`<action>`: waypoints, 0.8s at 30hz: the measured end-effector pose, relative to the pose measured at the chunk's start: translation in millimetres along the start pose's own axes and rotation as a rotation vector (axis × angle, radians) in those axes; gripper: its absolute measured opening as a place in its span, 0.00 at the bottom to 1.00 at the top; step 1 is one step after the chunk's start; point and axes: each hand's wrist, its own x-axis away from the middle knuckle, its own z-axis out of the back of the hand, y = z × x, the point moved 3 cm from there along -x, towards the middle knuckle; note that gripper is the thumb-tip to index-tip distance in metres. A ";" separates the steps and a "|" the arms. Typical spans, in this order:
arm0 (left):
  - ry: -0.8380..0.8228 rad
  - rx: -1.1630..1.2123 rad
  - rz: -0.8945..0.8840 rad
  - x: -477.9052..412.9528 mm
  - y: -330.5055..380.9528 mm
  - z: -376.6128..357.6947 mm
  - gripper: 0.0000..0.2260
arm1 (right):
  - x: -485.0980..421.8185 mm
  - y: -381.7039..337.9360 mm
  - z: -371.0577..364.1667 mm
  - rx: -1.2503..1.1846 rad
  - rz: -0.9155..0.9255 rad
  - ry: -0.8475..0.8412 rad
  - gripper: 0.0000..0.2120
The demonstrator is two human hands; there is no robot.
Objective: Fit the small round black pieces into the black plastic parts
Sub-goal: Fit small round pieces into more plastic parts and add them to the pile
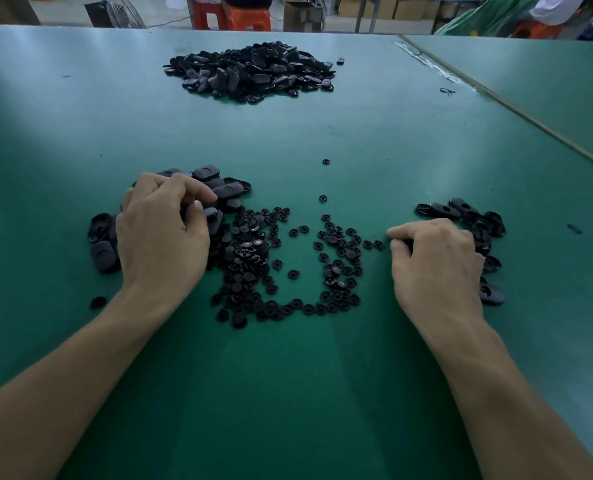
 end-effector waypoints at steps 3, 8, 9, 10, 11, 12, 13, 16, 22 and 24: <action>0.039 0.062 -0.112 3.0 5.7 0.5 0.06 | -0.2 -0.9 1.4 -0.032 0.013 0.017 0.12; 0.024 0.064 -0.339 14.0 18.5 -0.4 0.02 | -1.1 -1.1 3.4 -0.159 0.075 0.090 0.14; 0.017 0.064 -0.370 15.9 20.5 -0.4 0.02 | -1.5 -1.1 4.2 -0.193 0.087 0.121 0.14; 0.017 0.067 -0.394 17.5 22.8 0.1 0.02 | -1.9 -1.2 4.8 -0.216 0.100 0.155 0.13; 0.019 0.081 -0.407 19.2 25.4 0.7 0.02 | -1.8 -1.9 5.3 -0.237 0.118 0.185 0.12; 0.020 0.110 -0.407 21.3 28.5 1.2 0.01 | -1.2 -3.9 5.7 -0.267 0.141 0.211 0.11; 0.013 0.153 -0.402 23.7 32.1 1.2 0.01 | -0.1 -6.9 5.8 -0.320 0.166 0.227 0.11; -0.054 0.279 -0.414 33.7 43.0 -2.4 0.05 | 4.4 -18.6 4.0 -0.574 0.260 0.166 0.11; -0.201 0.340 -0.452 37.8 46.1 -9.4 0.13 | 16.7 -42.0 -4.6 -1.004 0.416 -0.156 0.11; -0.210 0.379 -0.470 37.4 46.1 -9.7 0.10 | 20.3 -45.1 -7.7 -1.049 0.412 -0.203 0.09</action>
